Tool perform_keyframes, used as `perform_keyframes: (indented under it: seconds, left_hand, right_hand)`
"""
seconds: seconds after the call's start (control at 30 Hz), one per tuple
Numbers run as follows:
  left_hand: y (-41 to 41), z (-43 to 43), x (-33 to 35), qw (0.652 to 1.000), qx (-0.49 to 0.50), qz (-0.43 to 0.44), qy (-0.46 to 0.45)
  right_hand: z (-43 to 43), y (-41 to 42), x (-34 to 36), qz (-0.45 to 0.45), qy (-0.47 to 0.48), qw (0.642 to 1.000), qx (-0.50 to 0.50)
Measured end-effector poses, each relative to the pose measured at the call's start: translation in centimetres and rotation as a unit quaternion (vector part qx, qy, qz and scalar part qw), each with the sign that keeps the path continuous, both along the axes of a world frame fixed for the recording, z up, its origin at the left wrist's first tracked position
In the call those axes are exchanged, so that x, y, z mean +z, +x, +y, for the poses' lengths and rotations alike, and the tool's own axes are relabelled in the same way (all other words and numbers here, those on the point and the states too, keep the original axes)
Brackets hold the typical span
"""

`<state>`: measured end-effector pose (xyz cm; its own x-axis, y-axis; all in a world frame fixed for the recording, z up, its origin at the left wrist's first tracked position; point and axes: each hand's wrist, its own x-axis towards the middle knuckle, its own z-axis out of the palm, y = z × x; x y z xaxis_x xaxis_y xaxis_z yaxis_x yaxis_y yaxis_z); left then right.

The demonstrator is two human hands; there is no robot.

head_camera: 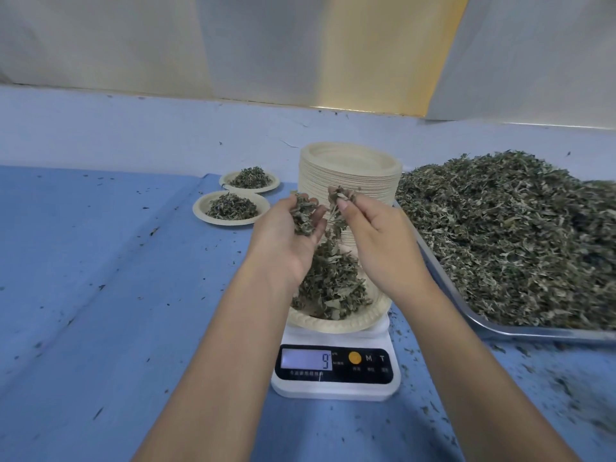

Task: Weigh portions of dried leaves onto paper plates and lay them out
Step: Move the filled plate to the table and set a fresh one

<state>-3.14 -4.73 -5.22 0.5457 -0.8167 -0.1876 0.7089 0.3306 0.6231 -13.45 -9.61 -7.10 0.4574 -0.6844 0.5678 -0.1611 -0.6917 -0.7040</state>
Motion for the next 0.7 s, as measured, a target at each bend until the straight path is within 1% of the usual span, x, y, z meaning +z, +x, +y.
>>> perform_keyframes:
  seconds: [0.13,0.23,0.33,0.47,0.57,0.63,0.7]
  left_hand:
    - [-0.78,0.35,0.29,0.996,-0.067,0.036,-0.037]
    - [-0.97,0.39,0.35,0.994,-0.096,0.036,-0.045]
    - [-0.83,0.46,0.43,0.994,-0.094,0.043,-0.037]
    - [-0.81,0.37,0.32,0.997,-0.068,0.028,-0.016]
    - [-0.83,0.32,0.19,0.998,-0.054,0.029,-0.004]
    - [-0.92,0.39,0.21,0.998,-0.055,0.028,-0.007]
    - [-1.05,0.29,0.28,0.998,-0.058,0.015,-0.010]
  right_hand:
    - [0.13,0.35,-0.23,0.018,0.001,1.000,0.016]
    - [-0.26,0.34,-0.44,0.041,-0.026,0.999,0.007]
    - [-0.44,0.14,-0.50,0.040,-0.043,0.998,0.014]
    - [-0.33,0.13,-0.67,0.028,-0.072,0.997,0.020]
    - [0.08,0.20,-0.79,0.039,-0.067,0.997,0.006]
    - [0.17,0.30,-0.73,0.061,-0.061,0.996,0.008]
    - [0.12,0.54,-0.66,0.125,-0.069,0.990,0.006]
